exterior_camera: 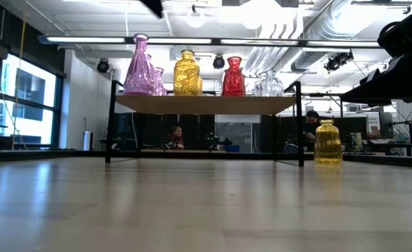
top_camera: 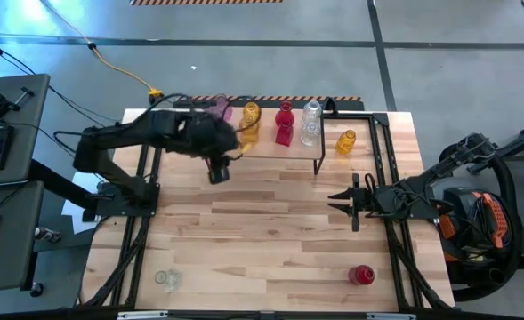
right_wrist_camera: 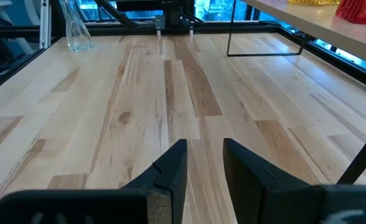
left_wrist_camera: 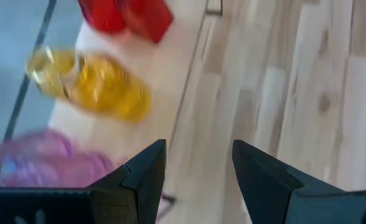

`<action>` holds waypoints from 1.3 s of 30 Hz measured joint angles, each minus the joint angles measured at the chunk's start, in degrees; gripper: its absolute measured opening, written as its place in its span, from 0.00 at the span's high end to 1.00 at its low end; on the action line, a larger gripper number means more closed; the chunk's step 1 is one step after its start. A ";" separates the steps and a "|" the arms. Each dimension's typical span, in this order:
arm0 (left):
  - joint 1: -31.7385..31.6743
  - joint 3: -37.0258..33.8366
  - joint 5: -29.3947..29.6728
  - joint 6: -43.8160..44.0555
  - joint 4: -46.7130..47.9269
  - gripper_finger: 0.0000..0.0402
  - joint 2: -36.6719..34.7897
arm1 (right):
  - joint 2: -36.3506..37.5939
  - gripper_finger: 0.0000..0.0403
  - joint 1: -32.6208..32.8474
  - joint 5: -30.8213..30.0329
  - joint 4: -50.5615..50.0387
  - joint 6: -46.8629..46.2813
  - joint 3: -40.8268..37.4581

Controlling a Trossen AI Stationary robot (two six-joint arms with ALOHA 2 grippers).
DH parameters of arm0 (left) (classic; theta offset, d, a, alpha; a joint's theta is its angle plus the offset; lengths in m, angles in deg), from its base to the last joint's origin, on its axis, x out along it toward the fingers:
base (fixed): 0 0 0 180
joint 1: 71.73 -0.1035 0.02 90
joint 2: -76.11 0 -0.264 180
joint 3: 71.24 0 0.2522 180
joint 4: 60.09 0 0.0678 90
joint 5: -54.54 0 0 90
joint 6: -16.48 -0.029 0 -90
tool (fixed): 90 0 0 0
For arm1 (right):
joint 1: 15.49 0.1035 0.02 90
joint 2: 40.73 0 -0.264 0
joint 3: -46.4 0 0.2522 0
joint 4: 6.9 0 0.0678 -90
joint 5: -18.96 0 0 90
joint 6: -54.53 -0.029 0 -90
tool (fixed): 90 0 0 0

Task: Sort vases onto shelf
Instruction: Put the yellow vase on the shelf aligned with the other yellow vases

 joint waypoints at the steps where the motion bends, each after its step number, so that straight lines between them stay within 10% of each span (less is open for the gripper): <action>1: 0.60 -2.41 0.27 1.23 -0.25 0.56 -1.73 | -0.02 0.78 0.00 -0.01 -0.13 0.00 0.02; 16: 11.12 -56.32 2.01 13.18 -31.15 0.56 -47.39 | 0.00 0.78 0.01 0.01 -0.27 0.00 0.02; 27: 19.05 -72.44 6.49 10.25 -38.69 0.56 -69.27 | 0.00 0.78 0.01 -0.01 -0.60 0.00 0.01; 39: 21.45 -87.56 7.50 4.46 -61.50 0.56 -78.11 | 0.00 0.78 -0.02 -0.02 -0.99 0.00 0.02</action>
